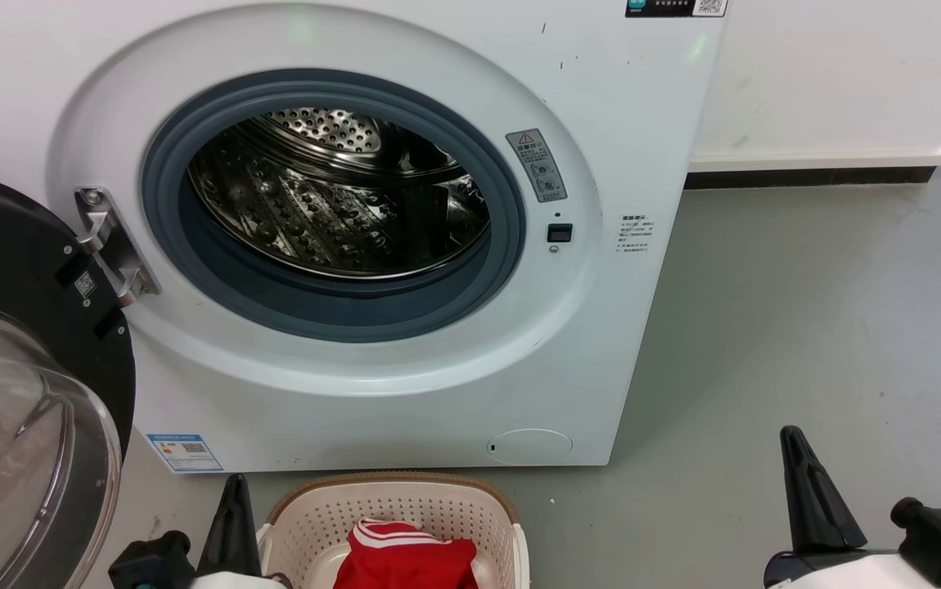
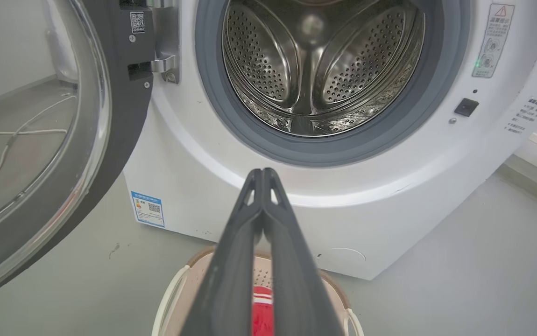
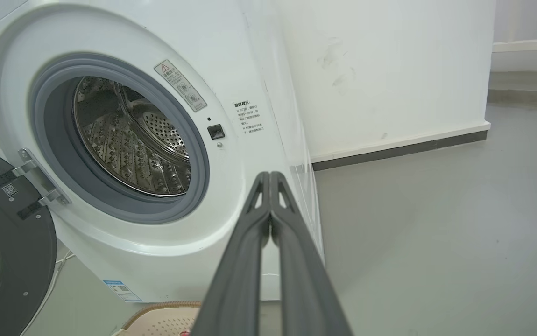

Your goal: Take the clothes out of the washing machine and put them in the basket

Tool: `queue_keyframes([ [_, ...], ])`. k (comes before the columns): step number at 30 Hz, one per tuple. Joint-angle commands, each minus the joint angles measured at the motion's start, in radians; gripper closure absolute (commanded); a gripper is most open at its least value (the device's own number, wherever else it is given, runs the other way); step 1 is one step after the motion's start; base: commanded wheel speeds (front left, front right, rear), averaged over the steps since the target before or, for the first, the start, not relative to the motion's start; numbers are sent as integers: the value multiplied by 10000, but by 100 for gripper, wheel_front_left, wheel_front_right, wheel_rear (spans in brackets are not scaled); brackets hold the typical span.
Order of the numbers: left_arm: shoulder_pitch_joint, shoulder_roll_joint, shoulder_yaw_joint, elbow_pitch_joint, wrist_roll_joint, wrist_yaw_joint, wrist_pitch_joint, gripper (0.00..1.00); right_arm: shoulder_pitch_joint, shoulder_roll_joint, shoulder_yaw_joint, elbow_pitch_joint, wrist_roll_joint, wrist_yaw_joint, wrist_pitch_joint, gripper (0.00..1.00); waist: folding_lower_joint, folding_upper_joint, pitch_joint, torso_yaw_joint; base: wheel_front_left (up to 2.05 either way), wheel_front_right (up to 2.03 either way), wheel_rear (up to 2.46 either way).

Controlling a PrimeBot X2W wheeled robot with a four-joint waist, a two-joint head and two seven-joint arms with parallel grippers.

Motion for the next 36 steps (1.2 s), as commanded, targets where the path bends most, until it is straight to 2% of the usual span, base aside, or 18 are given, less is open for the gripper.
queue_keyframes([
  [1, -320, 3, 75, -101, -308, -81, 58, 100, -308, -73, -11, -76, 334, -1, 53, 100, -1, 0, 2, 2, 0, 0, 0],
  [17, -753, 2, 335, 133, -3097, -463, 727, 100, -773, -204, -101, 362, 3259, -2, 597, 100, -1, 0, 42, 37, 0, 0, 0],
  [36, -1171, 1, 594, 379, -5834, -846, 1388, 100, -1210, -275, -267, 790, 6064, -3, 1192, 100, -1, 0, 90, 79, 0, 0, 0],
])
